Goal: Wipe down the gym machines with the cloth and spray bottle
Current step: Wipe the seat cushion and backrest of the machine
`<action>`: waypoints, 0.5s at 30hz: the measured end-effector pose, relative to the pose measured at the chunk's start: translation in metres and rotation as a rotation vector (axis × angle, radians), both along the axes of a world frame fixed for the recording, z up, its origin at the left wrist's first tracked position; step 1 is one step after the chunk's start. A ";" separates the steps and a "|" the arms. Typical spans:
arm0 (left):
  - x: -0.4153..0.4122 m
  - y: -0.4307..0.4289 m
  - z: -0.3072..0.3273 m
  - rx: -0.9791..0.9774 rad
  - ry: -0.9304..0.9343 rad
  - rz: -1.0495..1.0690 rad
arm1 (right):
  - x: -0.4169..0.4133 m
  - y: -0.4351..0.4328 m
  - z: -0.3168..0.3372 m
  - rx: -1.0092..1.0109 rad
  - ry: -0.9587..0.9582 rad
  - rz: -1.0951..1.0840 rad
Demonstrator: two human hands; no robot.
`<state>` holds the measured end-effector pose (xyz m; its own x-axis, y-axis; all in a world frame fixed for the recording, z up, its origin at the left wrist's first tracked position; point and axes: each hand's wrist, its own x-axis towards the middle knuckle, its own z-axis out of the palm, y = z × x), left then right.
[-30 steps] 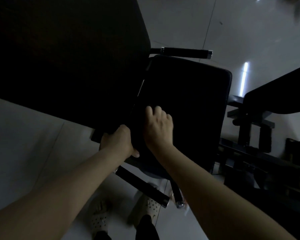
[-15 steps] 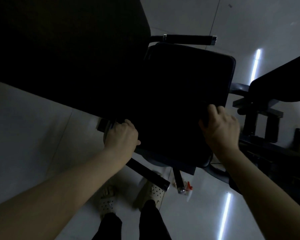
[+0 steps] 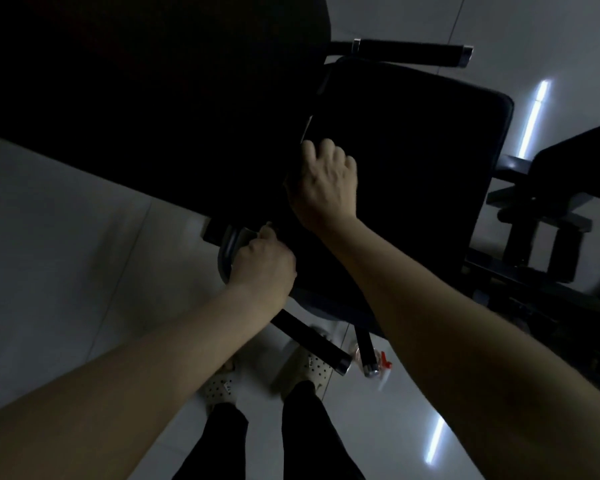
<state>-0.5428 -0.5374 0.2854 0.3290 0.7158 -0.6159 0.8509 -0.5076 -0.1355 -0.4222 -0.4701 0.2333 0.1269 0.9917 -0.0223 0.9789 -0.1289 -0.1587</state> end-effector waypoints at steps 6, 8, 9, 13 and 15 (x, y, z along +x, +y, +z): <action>0.003 0.004 -0.008 0.000 -0.060 0.061 | 0.043 0.014 -0.002 0.041 -0.018 0.164; -0.001 0.004 -0.010 0.005 -0.105 0.074 | 0.082 -0.003 0.005 0.029 0.044 0.057; -0.003 0.004 -0.010 0.016 -0.117 0.072 | 0.105 -0.014 0.009 0.015 0.074 0.035; -0.004 0.001 -0.007 0.070 -0.069 0.054 | 0.169 -0.071 0.025 0.018 0.012 -0.127; -0.002 -0.001 -0.004 0.118 -0.061 0.031 | 0.174 -0.094 0.030 0.008 0.011 -0.263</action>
<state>-0.5445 -0.5382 0.2818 0.3402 0.7924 -0.5064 0.8743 -0.4648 -0.1398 -0.2484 -0.5637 0.2634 0.3798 0.9249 -0.0176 0.9103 -0.3770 -0.1711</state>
